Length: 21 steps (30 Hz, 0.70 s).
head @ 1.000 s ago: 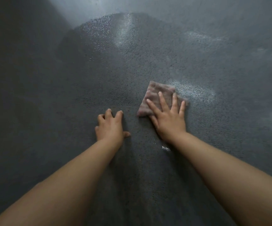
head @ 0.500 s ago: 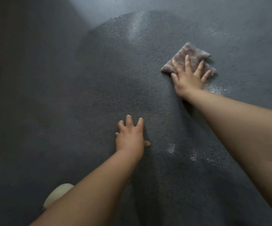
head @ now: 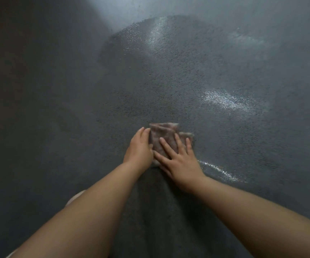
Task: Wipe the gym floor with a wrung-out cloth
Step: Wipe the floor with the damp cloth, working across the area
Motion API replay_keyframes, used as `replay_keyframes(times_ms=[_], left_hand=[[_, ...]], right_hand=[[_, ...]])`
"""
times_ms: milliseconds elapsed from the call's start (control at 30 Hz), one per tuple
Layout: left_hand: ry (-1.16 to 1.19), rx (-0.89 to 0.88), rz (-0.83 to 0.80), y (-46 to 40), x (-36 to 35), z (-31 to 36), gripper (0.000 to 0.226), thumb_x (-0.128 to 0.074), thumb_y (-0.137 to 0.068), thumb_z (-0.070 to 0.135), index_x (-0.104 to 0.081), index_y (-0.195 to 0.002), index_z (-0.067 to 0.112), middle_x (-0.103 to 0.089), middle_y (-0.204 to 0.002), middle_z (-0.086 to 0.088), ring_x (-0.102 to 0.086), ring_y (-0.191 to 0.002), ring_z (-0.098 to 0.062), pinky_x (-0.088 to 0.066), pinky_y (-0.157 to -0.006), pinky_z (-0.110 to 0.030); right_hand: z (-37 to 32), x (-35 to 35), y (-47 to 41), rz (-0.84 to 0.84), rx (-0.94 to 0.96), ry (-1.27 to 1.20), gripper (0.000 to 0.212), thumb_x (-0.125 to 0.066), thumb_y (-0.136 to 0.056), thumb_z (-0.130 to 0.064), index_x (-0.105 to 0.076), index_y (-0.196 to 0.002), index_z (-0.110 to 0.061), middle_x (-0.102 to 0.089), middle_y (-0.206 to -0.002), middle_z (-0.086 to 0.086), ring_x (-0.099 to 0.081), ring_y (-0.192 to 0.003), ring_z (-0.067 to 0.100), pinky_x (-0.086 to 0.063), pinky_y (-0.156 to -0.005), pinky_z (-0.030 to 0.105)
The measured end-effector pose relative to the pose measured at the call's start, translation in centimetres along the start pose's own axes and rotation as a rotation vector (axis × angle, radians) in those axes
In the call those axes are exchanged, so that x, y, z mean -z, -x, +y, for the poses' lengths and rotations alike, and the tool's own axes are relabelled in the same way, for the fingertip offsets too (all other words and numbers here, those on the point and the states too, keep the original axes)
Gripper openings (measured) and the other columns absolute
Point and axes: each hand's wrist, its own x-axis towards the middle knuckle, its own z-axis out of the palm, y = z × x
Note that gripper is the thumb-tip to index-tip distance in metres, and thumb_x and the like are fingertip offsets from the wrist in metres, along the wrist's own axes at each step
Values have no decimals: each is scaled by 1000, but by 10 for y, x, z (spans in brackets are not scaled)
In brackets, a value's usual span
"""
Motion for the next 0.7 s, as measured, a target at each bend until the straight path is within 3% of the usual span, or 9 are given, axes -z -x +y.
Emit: replay_keyframes(times_ms=[67,167,300,367,467,533,633,700], left_hand=[[-93,-17,-45,7,-6,0,57,-46,-97,20,-23,-148,16,-10,-158,-6,-9,-145,-22,-16,-116,-34],[-178,-28,-83,18,-13,3,58,-45,-99,27,-19,-150,20,-3,-159,-4,-3,-146,-22,-15,-117,-36],[-188,-8,-139,25,-16,2,57,-44,-100,28,-19,-150,21,2,-159,-1,2,-146,-21,-13,-117,-38],[-153,-8,-141,28,-16,2,55,-45,-99,28,-23,-149,21,0,-159,0,0,-146,-20,-15,-116,-39],[-40,0,-90,33,-17,6,51,-45,-99,27,-29,-147,17,-12,-158,-2,-9,-145,-21,-19,-116,-39],[-4,-21,-44,35,-21,7,50,-45,-99,26,-32,-146,12,-19,-156,-4,-15,-143,-22,-18,-115,-34],[24,-62,13,39,-29,5,52,-47,-98,22,-33,-144,5,-30,-151,-11,-24,-139,-24,-16,-112,-27],[77,-40,16,43,-34,4,53,-48,-97,21,-31,-145,4,-33,-149,-12,-28,-138,-25,-19,-111,-27]], right_hand=[[17,-5,15,22,25,21,50,-33,-86,-47,-59,-126,-35,-54,-136,4,-49,-123,45,-34,-96,65],[51,-4,30,52,-209,-39,52,-33,-87,-47,-57,-129,-30,-52,-138,7,-45,-124,48,-32,-97,65],[76,-7,56,147,-727,-180,53,-31,-98,-45,-19,-149,-36,-6,-159,0,-2,-143,42,3,-113,54],[69,-4,59,179,-873,-263,53,-29,-99,-43,-16,-150,-35,0,-160,-1,5,-144,39,6,-113,54],[38,-2,50,162,-872,-346,52,-27,-100,-44,-17,-150,-34,1,-160,1,7,-143,41,7,-113,54],[10,-7,47,113,-768,-363,50,-29,-100,-43,-21,-149,-34,-3,-160,3,4,-143,43,5,-113,54],[-33,-20,55,110,-543,-252,51,-36,-90,-46,-49,-137,-29,-39,-148,11,-30,-133,51,-23,-106,62],[-57,-22,62,44,-443,-222,54,-35,-85,-48,-58,-129,-27,-53,-137,11,-46,-124,48,-36,-96,62]])
